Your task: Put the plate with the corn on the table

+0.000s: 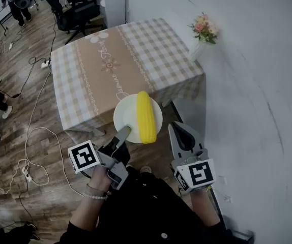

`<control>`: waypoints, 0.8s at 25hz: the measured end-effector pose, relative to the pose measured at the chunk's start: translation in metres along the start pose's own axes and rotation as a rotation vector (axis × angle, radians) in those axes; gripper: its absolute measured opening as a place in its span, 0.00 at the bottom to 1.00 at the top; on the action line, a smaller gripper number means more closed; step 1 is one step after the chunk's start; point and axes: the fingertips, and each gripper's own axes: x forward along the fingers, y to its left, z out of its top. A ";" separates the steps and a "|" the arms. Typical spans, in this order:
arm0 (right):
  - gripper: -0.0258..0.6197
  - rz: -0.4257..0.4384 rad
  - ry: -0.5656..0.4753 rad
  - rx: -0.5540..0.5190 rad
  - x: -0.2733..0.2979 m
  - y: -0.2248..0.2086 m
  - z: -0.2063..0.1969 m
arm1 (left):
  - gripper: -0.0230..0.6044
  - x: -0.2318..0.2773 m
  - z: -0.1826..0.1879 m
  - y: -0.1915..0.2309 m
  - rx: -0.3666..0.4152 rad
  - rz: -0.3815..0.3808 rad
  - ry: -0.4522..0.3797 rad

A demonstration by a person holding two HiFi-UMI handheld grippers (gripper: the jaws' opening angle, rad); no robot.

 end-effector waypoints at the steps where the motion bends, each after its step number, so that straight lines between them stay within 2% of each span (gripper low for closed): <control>1: 0.11 0.000 0.000 0.000 0.000 0.001 0.000 | 0.09 0.000 0.000 0.000 0.001 -0.003 0.000; 9: 0.11 -0.001 0.001 0.001 0.002 0.002 -0.001 | 0.09 0.000 0.000 0.000 0.001 -0.013 0.007; 12: 0.11 -0.002 0.014 0.041 0.001 0.001 -0.004 | 0.09 0.000 0.000 0.000 -0.002 -0.017 0.010; 14: 0.11 0.009 0.030 0.127 0.002 0.001 -0.010 | 0.09 -0.001 -0.001 0.000 -0.003 -0.017 0.013; 19: 0.12 0.065 0.082 0.420 0.009 0.000 -0.031 | 0.09 0.000 -0.004 -0.001 -0.002 -0.029 0.026; 20: 0.15 0.083 0.086 0.479 0.011 0.001 -0.034 | 0.09 0.000 -0.005 -0.001 -0.003 -0.031 0.028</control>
